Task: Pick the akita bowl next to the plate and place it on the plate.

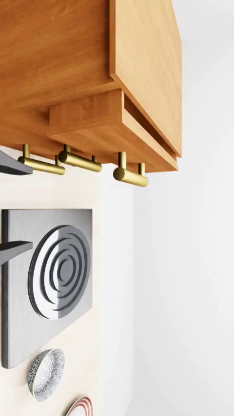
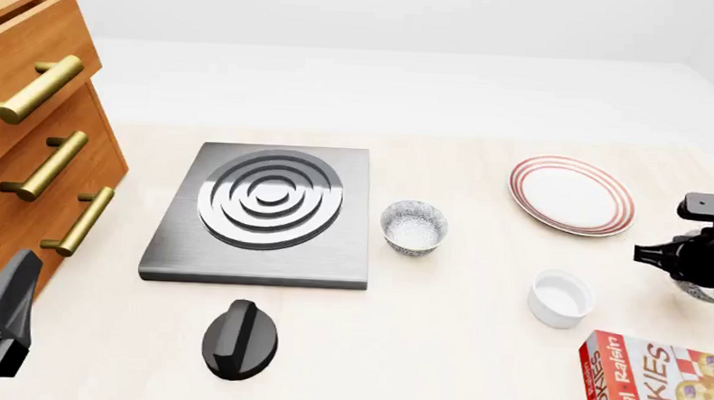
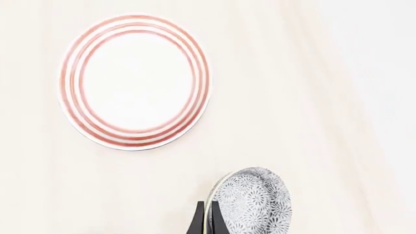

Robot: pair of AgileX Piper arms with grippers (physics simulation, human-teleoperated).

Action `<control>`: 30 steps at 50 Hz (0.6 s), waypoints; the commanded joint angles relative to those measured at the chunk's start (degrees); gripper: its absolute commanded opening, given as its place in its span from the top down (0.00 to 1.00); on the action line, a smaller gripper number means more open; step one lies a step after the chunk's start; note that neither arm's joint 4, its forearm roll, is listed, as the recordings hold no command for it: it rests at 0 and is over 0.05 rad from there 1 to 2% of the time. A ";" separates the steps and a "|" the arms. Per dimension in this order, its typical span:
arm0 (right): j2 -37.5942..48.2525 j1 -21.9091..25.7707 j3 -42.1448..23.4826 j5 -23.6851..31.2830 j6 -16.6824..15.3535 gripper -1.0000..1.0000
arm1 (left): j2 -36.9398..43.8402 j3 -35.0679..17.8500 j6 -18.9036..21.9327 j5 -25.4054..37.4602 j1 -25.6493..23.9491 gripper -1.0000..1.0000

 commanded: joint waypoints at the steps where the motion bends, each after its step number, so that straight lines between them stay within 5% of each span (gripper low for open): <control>1: -5.00 -0.07 -2.84 6.35 -1.74 1.00 | 0.00 0.00 0.00 0.00 0.00 0.00; 20: -11.00 2.25 -13.54 19.88 -5.41 1.00 | 0.00 0.00 0.00 0.00 0.00 0.00; 30: -9.01 3.86 -16.79 20.46 -6.50 1.00 | 0.00 0.00 0.00 0.00 0.00 0.00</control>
